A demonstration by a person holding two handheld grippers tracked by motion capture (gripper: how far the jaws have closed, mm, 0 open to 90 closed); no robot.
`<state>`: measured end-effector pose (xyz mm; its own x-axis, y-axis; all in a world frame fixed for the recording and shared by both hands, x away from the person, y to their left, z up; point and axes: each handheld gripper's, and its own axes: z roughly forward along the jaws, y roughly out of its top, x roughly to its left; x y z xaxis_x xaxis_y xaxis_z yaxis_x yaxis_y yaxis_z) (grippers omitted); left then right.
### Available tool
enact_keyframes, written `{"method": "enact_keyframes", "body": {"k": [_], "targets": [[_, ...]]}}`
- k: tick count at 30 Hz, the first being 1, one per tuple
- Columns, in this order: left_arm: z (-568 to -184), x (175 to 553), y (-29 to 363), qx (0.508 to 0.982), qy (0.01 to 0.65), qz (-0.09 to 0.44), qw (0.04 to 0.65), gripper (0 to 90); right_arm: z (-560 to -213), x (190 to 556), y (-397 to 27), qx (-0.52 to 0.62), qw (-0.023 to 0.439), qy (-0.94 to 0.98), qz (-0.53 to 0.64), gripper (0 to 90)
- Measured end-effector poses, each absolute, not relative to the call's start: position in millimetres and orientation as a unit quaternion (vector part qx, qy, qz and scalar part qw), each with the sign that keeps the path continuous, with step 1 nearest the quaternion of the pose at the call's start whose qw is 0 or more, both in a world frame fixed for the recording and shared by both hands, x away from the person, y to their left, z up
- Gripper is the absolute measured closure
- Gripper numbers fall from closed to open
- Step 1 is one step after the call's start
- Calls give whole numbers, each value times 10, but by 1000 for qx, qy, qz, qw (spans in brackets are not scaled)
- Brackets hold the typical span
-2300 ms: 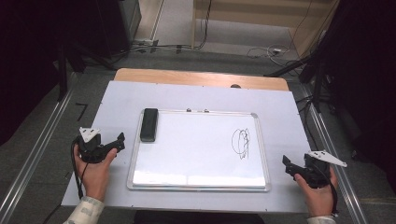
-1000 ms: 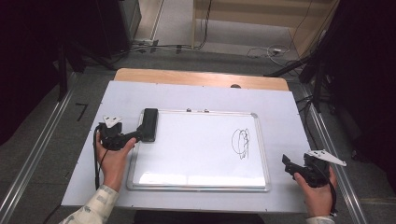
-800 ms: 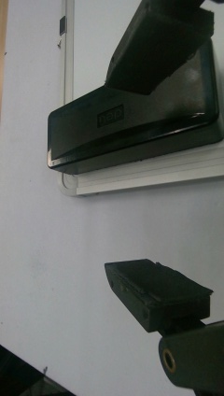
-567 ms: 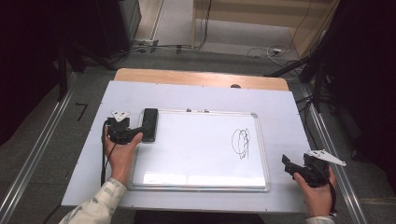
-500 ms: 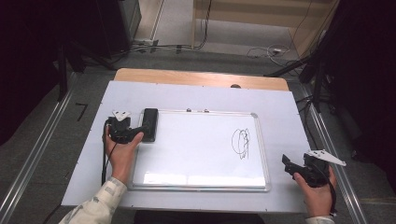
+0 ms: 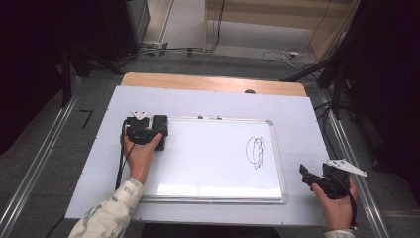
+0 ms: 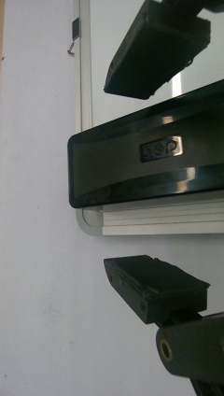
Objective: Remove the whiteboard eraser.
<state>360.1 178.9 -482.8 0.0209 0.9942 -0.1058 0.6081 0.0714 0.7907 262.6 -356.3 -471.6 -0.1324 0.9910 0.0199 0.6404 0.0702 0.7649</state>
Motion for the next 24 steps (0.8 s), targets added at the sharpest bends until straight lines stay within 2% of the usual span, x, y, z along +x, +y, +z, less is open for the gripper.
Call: {"method": "enact_keyframes", "body": {"k": [24], "targets": [[-4934, 3836, 1645, 632, 649, 277, 320, 212, -4719, 2630, -3562, 603, 272, 678, 320, 169]]}}
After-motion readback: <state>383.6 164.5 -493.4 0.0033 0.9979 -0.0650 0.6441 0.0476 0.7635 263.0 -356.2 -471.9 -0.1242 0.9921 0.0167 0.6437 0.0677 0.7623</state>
